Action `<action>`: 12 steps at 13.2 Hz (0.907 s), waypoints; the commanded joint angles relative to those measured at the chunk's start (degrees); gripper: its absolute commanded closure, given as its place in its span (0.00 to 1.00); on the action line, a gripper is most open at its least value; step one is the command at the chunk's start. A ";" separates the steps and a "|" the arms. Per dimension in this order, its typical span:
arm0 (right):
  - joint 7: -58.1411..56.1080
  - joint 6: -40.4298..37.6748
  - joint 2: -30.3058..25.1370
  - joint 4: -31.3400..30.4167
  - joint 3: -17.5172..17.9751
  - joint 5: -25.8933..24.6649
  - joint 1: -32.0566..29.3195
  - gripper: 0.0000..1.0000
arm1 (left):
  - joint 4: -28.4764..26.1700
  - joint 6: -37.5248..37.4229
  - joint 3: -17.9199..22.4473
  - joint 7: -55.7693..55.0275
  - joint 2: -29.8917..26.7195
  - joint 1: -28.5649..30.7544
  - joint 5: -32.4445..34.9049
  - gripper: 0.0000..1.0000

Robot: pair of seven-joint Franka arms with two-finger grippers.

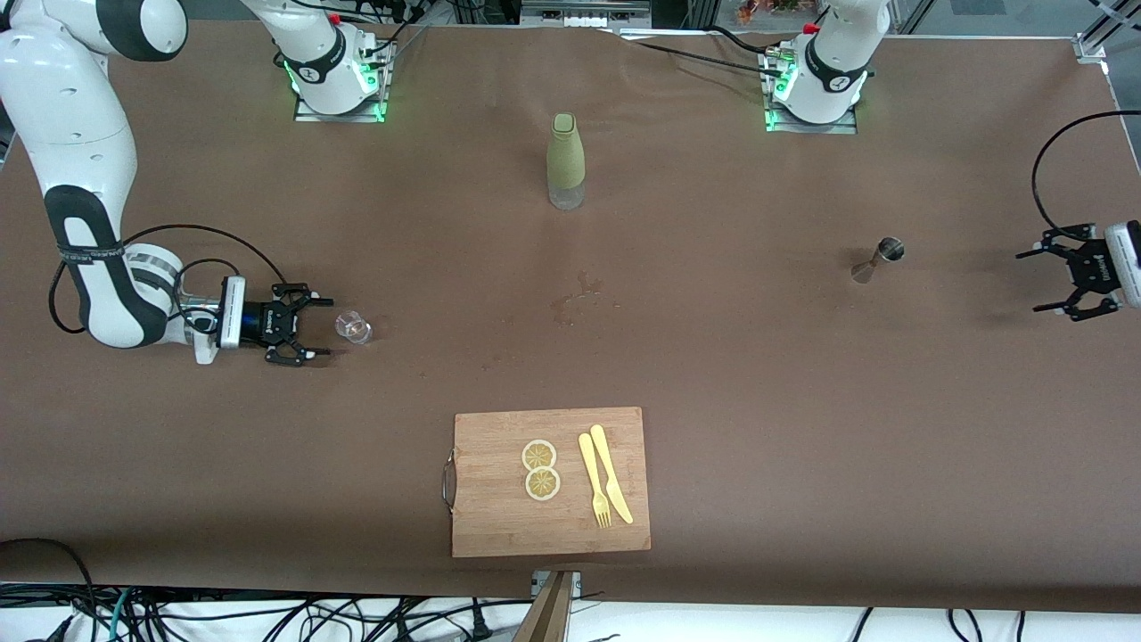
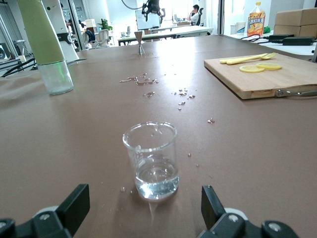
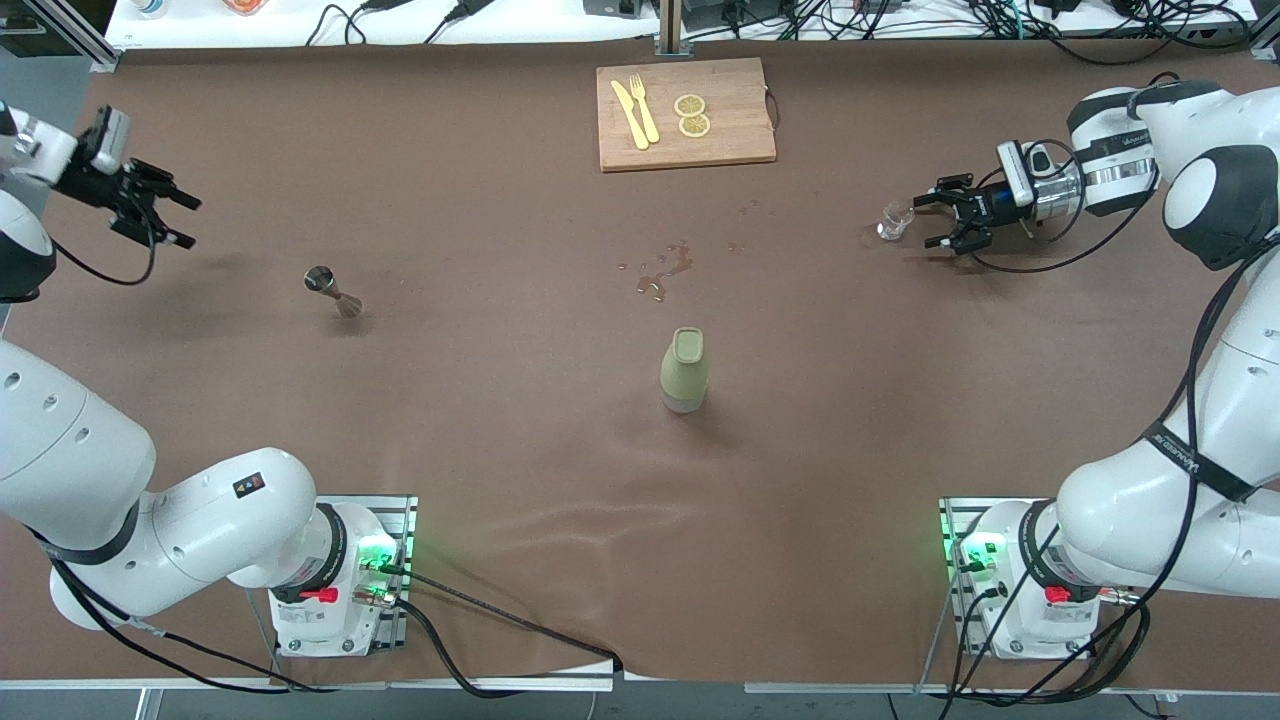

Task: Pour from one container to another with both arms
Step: 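Reach the right gripper to the glass beaker while the left gripper reaches the jigger, then grasp the beaker with the right gripper while the left gripper grasps the jigger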

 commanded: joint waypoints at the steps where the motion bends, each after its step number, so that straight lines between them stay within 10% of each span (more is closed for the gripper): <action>1: -1.82 1.21 -1.26 -2.24 0.25 3.25 1.99 0.00 | -1.45 -0.81 -0.29 11.09 4.36 1.40 -5.76 0.00; 12: -1.91 2.89 0.06 -2.24 0.34 6.07 6.03 0.01 | -1.19 -15.65 1.99 46.42 20.20 -0.71 -23.07 0.00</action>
